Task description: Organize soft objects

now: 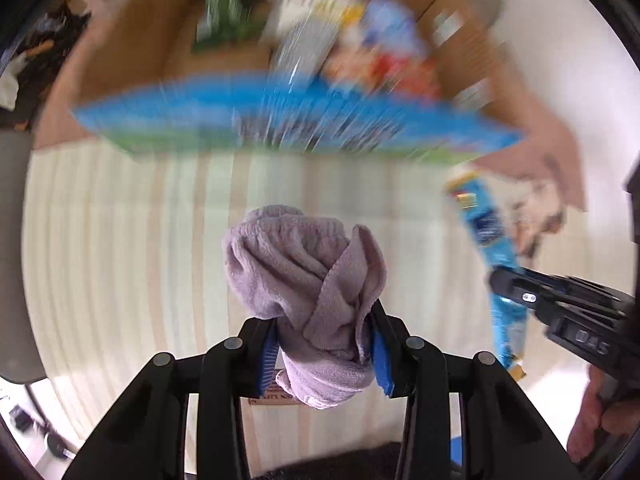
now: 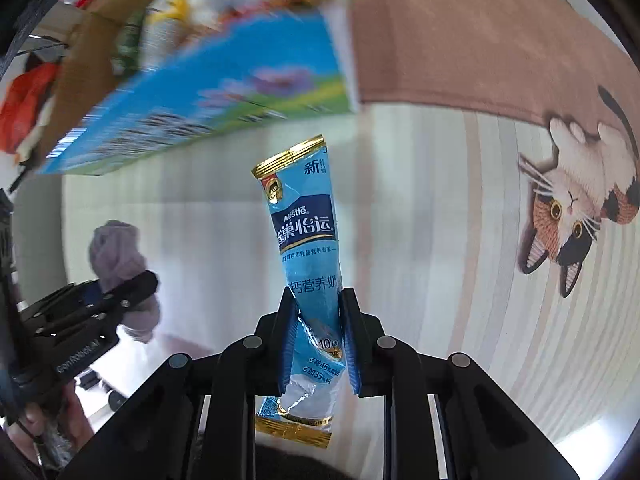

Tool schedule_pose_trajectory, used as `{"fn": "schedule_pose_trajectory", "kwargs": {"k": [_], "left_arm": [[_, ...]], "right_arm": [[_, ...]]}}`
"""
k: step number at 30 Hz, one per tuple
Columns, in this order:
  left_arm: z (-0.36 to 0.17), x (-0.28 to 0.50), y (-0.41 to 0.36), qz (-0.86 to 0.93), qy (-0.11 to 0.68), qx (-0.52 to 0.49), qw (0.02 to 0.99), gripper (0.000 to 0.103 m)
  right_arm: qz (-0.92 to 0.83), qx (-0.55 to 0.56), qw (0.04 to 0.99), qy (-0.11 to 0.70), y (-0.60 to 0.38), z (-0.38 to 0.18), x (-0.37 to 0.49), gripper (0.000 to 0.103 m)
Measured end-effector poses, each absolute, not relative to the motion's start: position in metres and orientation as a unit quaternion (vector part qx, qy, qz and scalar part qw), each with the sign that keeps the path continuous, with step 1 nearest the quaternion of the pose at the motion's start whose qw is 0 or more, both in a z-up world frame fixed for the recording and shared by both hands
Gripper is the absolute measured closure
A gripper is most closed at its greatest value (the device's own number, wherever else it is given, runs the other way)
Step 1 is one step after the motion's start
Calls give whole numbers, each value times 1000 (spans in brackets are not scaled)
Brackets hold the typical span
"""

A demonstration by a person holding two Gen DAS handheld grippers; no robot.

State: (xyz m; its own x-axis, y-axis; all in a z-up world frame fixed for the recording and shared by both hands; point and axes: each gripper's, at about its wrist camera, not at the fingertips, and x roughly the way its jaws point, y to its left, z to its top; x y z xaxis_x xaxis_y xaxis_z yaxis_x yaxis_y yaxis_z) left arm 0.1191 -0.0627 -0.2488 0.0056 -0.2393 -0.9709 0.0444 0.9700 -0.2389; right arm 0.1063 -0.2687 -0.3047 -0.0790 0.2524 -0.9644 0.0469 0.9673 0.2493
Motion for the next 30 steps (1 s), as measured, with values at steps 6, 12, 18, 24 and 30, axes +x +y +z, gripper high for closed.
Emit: {"fn": "schedule_pose_trajectory", "kwargs": {"k": [6, 12, 18, 24, 30], "left_arm": [[-157, 169, -61, -124, 639, -66, 756, 67], [-151, 238, -40, -86, 624, -20, 776, 67], [-187, 250, -18, -66, 649, -25, 758, 67], [-195, 205, 12, -25, 651, -51, 757, 67], [-206, 169, 50, 21, 658, -81, 749, 67]], "right_arm": [[106, 116, 726, 670, -265, -214, 142, 85], [91, 92, 767, 628, -255, -170, 212, 92], [123, 85, 742, 654, -247, -211, 220, 85], [112, 155, 673, 715, -233, -291, 177, 43], [25, 349, 637, 687, -201, -353, 152, 43]]}}
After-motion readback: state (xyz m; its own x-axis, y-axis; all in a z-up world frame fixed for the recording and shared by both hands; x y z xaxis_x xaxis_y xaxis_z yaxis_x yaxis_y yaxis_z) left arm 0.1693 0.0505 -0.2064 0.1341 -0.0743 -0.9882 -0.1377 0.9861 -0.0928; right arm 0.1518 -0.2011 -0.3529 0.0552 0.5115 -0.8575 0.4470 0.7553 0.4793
